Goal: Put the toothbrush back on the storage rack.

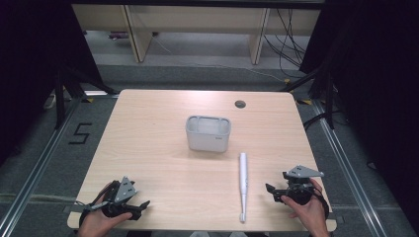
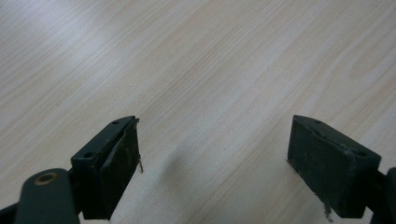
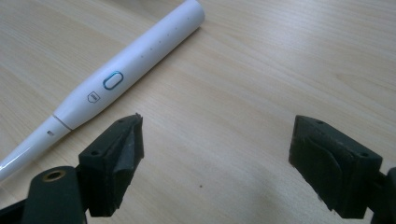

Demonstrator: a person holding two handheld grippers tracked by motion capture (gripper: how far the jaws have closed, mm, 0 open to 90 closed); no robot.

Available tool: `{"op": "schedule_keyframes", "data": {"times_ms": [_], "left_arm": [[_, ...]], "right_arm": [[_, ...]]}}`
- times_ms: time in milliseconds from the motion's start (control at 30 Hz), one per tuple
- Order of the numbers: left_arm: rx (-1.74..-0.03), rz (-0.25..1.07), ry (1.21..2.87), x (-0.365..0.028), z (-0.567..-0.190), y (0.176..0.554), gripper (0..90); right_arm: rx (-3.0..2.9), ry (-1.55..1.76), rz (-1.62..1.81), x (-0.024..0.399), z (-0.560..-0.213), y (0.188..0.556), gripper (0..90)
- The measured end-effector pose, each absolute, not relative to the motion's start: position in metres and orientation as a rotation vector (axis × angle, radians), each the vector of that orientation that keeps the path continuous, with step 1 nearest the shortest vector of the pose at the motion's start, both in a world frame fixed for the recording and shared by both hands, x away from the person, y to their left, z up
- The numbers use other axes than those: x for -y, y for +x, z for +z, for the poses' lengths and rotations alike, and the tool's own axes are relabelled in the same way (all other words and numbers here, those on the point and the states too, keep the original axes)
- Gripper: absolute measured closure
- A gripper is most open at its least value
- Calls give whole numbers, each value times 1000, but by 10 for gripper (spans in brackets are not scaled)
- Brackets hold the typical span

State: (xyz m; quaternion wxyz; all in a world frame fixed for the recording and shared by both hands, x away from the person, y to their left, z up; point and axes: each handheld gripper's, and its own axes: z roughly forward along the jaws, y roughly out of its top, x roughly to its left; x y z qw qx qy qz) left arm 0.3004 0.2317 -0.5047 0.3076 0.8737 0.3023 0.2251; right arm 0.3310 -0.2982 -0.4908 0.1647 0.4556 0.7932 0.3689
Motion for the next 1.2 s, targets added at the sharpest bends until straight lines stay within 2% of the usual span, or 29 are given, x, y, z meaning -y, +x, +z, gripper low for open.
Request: {"op": "schedule_keyframes", "data": {"times_ms": [333, 500, 600, 967, 1033, 1067, 1200], "left_arm": [[-795, 596, 2316, -232, -505, 300, 162], [-805, 593, 2312, -231, -505, 300, 162], [-795, 594, 2316, -232, -505, 300, 163], [-805, 591, 2313, -231, -505, 300, 163], [-800, 589, 2316, -231, -505, 301, 162], [-796, 598, 2318, -231, -505, 300, 162], [-798, 589, 2319, -231, -505, 301, 163]], "right_arm": [[-2250, 1246, 1043, 299, -489, 335, 177], [-2256, 1245, 1057, 295, -487, 334, 229], [-2259, 1249, 1075, 292, -484, 333, 346], [-2252, 1189, 1082, 284, -476, 337, 664], [-2257, 1150, 1075, 285, -476, 340, 674], [-2266, 1129, 1076, 282, -476, 341, 719], [-2269, 1110, 1088, 277, -473, 343, 780]]}}
